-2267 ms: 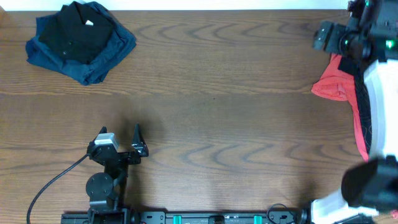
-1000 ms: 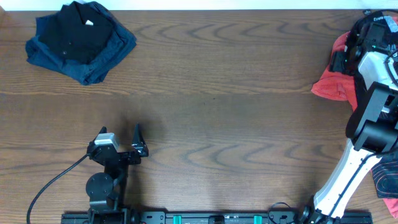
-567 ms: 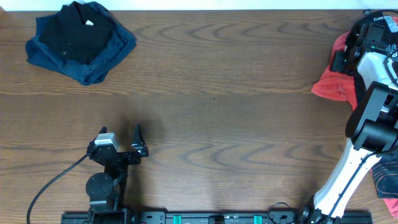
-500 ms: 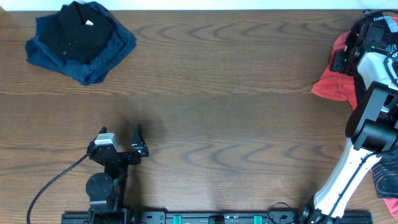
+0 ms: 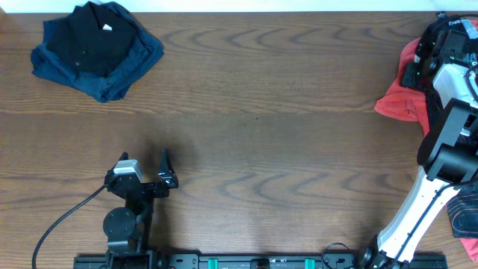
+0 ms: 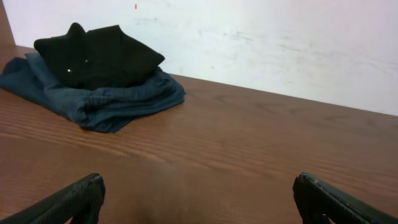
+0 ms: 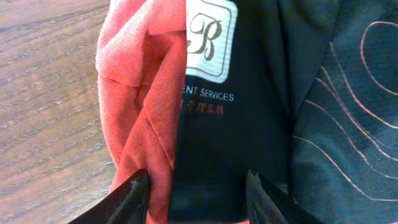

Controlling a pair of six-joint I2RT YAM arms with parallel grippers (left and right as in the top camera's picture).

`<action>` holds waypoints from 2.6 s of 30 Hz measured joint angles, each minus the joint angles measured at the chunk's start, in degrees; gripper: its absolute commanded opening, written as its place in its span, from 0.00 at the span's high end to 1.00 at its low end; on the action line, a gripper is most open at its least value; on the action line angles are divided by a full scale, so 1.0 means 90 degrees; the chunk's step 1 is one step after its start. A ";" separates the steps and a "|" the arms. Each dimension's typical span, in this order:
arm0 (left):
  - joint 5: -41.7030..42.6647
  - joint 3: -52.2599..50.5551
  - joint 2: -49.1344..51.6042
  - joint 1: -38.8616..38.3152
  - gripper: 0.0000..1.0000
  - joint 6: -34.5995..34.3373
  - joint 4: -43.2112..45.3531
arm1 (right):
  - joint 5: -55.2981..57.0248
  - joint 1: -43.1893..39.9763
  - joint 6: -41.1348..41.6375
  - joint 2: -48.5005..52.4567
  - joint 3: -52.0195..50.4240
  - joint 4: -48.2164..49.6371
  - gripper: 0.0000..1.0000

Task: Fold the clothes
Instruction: 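Close the right gripper on the black jersey's edge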

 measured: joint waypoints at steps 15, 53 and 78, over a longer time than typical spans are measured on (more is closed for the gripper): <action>0.0000 0.0000 0.0000 0.0000 0.02 0.0002 0.0000 | -0.0357 -0.0087 0.0097 0.0000 0.0000 -0.0051 0.60; 0.0000 0.0000 0.0000 0.0000 0.02 0.0000 0.0000 | -0.0423 -0.0180 0.0211 0.0000 0.0002 -0.0085 0.76; 0.0000 0.0000 0.0000 0.0000 0.02 0.0002 0.0000 | -0.0420 -0.0180 0.0240 -0.0017 0.0002 -0.0104 0.82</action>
